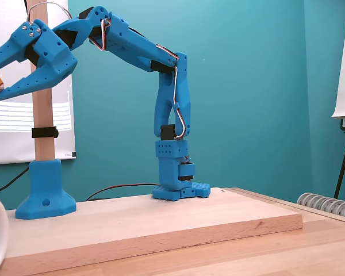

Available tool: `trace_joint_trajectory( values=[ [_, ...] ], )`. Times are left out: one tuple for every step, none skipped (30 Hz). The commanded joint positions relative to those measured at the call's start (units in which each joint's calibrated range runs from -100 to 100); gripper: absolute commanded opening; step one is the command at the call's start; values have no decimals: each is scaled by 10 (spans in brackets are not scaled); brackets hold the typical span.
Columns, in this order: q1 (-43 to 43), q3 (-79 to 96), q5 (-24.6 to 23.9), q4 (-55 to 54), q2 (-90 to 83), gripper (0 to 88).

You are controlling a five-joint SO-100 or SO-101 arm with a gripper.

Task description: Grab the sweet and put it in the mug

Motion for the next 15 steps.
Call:
trace_joint_trajectory(
  values=[
    [5,-32,0,-8,-10,45],
    [5,-33,0,-7,-10,45],
    [5,-33,0,-7,-10,45],
    [5,-33,0,-6,-10,45],
    [5,-33,0,-4,-10,45],
    [5,-32,0,-2,-9,45],
    [5,-32,-1,-1,-9,45],
    [5,-32,-3,-1,-9,45],
    [5,-32,-4,-1,-10,45],
    [5,-32,-4,0,-10,45],
    [5,-32,-4,0,-11,45],
    [5,-32,-4,0,-10,45],
    [5,-32,-2,1,-10,45],
    [5,-32,-2,1,-10,45],
    [5,-32,-3,1,-10,45]
  ],
)
